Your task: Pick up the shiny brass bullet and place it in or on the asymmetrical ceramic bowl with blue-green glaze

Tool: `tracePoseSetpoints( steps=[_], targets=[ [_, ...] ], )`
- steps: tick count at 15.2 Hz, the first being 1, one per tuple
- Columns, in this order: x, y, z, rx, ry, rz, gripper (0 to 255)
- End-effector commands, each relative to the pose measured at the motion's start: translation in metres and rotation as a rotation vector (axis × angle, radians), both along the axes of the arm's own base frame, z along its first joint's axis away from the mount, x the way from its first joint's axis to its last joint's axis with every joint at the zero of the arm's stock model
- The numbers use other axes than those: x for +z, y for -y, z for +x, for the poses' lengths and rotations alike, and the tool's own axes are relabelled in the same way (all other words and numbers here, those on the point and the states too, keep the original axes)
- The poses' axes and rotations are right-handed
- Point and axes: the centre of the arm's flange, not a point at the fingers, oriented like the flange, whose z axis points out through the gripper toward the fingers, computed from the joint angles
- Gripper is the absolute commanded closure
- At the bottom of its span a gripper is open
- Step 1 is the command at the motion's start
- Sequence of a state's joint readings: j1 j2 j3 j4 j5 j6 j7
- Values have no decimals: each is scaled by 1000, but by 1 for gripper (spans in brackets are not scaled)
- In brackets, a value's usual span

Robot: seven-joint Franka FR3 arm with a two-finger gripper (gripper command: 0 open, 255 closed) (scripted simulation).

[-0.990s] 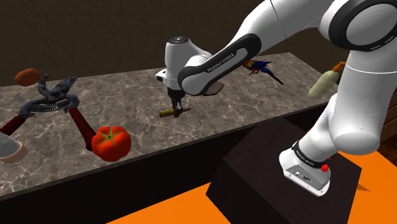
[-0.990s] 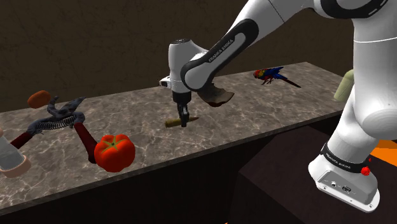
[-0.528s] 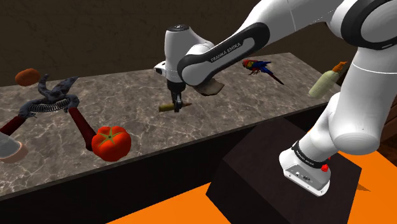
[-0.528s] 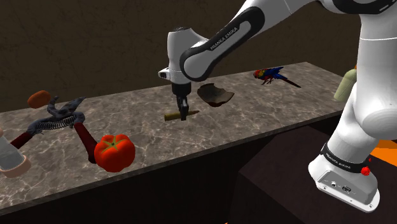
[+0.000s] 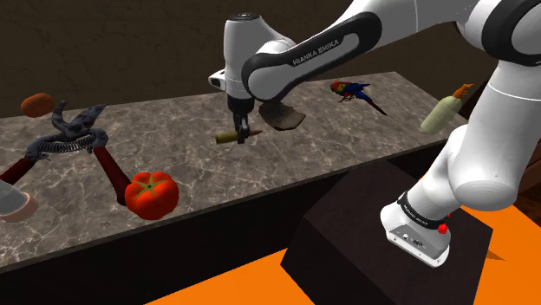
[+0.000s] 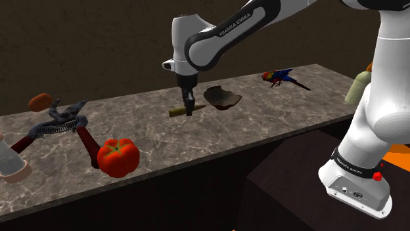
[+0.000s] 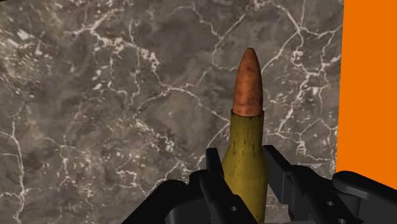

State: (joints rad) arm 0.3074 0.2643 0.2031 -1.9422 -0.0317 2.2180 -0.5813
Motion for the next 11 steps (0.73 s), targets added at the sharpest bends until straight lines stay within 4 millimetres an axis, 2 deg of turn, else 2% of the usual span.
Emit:
tracePoseSetpoints(
  steps=[1, 7, 11],
  targets=[
    [11, -1, 0, 0, 0, 0, 255],
    [41, -1, 0, 0, 0, 0, 255],
    [42, 51, 10, 0, 0, 0, 255]
  ],
)
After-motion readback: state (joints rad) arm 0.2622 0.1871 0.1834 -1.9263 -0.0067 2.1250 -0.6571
